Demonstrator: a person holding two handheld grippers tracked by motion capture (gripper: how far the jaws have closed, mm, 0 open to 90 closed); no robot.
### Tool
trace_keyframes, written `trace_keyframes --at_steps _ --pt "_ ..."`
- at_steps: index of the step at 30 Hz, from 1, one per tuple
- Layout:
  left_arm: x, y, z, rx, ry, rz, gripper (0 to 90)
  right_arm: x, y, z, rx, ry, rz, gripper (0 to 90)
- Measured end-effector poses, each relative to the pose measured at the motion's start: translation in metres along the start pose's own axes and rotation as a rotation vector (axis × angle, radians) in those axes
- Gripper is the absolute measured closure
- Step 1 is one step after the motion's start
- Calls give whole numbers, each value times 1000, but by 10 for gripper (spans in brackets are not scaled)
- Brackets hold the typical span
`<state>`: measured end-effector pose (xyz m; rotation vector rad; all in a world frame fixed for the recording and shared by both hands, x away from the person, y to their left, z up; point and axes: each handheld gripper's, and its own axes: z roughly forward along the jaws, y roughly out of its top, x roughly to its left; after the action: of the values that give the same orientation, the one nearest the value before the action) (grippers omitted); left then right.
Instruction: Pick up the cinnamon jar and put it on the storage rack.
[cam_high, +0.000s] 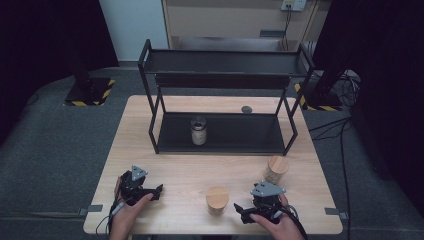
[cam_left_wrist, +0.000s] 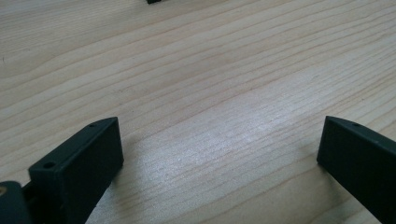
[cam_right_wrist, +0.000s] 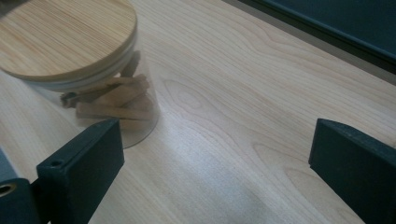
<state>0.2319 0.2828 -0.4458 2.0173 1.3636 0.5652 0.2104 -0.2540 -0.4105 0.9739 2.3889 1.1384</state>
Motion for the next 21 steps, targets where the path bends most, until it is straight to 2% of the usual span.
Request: trace_keyframes --at_steps 13,21 --pt "0 0 0 0 0 0 0 9 -1 -11 -24 33 -8 31" --pt "0 0 0 0 0 0 0 14 0 -9 -31 57 -17 30"
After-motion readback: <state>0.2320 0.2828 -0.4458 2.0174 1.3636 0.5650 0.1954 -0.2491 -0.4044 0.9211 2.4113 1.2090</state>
